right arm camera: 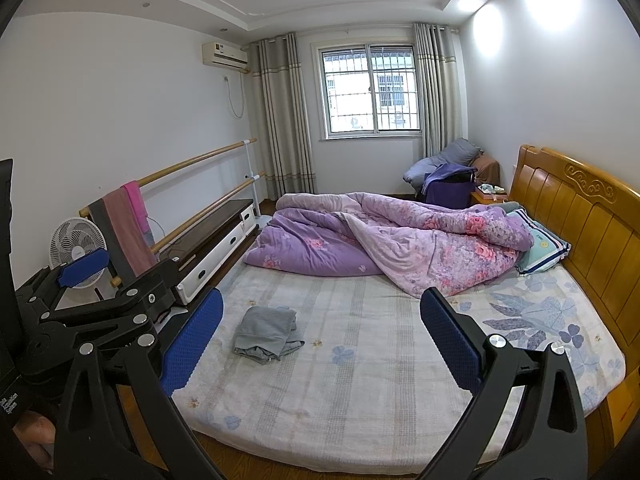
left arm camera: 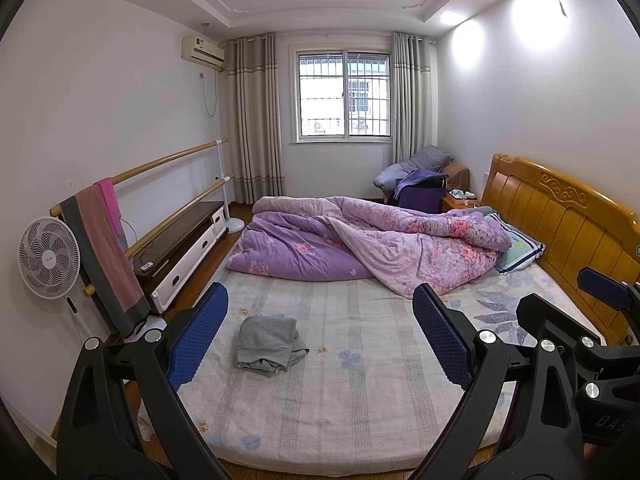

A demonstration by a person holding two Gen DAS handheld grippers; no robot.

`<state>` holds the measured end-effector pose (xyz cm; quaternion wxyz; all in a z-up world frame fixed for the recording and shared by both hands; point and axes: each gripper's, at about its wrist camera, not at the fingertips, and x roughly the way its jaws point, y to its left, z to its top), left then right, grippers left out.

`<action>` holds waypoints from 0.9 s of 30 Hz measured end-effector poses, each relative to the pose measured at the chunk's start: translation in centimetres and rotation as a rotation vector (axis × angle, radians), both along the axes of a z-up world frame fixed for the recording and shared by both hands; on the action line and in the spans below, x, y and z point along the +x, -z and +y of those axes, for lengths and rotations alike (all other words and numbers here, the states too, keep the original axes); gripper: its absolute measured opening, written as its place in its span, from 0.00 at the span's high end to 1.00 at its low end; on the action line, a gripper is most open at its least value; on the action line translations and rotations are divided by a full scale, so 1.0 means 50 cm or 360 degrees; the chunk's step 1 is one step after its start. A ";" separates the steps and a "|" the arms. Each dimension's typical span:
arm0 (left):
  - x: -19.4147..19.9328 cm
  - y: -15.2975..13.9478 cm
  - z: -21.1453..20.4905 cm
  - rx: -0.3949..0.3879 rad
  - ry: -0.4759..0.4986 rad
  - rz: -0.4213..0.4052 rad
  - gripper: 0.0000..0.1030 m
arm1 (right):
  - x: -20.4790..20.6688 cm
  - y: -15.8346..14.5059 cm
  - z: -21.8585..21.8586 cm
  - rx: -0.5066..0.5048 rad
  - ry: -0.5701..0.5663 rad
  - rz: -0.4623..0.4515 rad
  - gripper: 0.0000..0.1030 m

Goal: Fold large clothes

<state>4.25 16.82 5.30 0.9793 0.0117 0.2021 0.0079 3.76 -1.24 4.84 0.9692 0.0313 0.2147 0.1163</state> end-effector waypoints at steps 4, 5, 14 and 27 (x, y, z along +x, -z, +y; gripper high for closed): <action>0.000 0.000 0.000 -0.0003 0.0001 0.0000 0.09 | 0.001 0.001 -0.001 0.0002 -0.0002 -0.0001 0.07; 0.001 0.000 0.000 -0.0002 0.0001 0.0000 0.09 | 0.001 0.001 -0.001 0.0003 -0.0002 0.0000 0.07; 0.000 0.000 -0.002 -0.0002 0.0000 0.0000 0.09 | 0.001 0.002 -0.001 0.0008 -0.0003 0.0004 0.07; 0.002 0.000 0.000 -0.0001 0.0003 0.0002 0.09 | 0.003 0.005 0.003 0.0012 -0.0004 0.0010 0.07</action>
